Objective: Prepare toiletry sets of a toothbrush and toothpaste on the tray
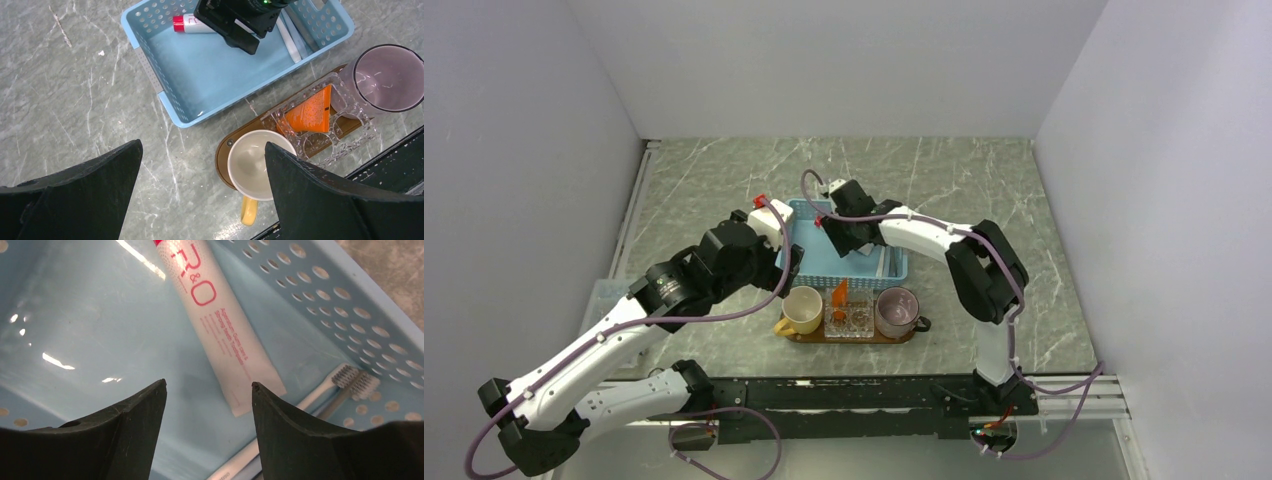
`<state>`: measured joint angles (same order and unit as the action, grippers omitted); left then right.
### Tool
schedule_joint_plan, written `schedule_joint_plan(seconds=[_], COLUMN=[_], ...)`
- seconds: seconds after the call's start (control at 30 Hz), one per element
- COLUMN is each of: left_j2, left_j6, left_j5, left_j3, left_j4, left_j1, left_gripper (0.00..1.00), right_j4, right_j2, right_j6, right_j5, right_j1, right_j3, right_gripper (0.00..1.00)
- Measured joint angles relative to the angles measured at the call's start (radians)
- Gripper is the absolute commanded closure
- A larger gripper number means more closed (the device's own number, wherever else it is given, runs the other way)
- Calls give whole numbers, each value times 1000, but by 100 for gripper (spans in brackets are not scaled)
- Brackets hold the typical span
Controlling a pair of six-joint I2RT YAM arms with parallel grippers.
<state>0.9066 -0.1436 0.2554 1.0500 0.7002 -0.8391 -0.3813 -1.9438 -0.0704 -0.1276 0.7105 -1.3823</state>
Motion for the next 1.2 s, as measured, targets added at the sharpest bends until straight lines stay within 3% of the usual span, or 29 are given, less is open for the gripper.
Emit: schedule_joint_plan(seconds=[0.47,0.93,1.2], left_j2=[0,0,0], left_j6=[0,1,0], left_j5=[1,3,1], left_j3=[-2,-2,-2], left_j4=[0,0,0], left_j1=[0,2,6], left_gripper=[1,1,1], right_j4=[20,34,40], right_j2=[-115,-139,-149], right_j6=[15,23,36], right_j5=[27,67,67], right_j1=[-2,-44,-51], right_j3=[-112,-122,-120], right_gripper=[34,52,51])
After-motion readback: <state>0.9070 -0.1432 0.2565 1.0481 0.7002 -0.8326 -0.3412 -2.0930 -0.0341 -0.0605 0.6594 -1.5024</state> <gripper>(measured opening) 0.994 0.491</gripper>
